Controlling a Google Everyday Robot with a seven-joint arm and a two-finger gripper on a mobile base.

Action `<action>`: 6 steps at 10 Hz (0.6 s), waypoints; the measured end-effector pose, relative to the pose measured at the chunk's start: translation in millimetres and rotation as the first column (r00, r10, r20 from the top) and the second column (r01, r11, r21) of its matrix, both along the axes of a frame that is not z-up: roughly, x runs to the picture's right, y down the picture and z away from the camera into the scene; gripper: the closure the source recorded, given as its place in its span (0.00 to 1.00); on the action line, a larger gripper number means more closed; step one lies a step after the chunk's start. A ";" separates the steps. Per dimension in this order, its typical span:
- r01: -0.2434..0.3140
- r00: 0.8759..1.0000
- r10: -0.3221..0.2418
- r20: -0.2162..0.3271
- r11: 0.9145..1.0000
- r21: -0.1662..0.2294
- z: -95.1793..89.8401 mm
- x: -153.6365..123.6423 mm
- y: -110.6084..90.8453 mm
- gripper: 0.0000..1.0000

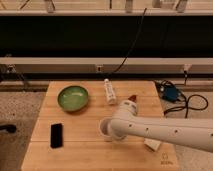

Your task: Pick up the ceramic cup

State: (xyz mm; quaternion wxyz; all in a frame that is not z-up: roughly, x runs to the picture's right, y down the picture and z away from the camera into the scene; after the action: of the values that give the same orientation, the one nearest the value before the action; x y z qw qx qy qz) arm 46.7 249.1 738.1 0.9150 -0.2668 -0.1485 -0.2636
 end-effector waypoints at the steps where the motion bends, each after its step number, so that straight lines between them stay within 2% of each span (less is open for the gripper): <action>1: -0.001 1.000 0.001 0.000 1.000 0.000 -2.4 1.3 -5.0 1.00; 6: -0.010 1.000 0.010 -0.005 1.000 0.001 -5.3 8.0 -18.1 1.00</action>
State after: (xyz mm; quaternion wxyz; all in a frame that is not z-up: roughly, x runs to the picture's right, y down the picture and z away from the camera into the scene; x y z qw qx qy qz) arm 54.7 230.9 732.8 0.9167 -0.2664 -0.1477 -0.2585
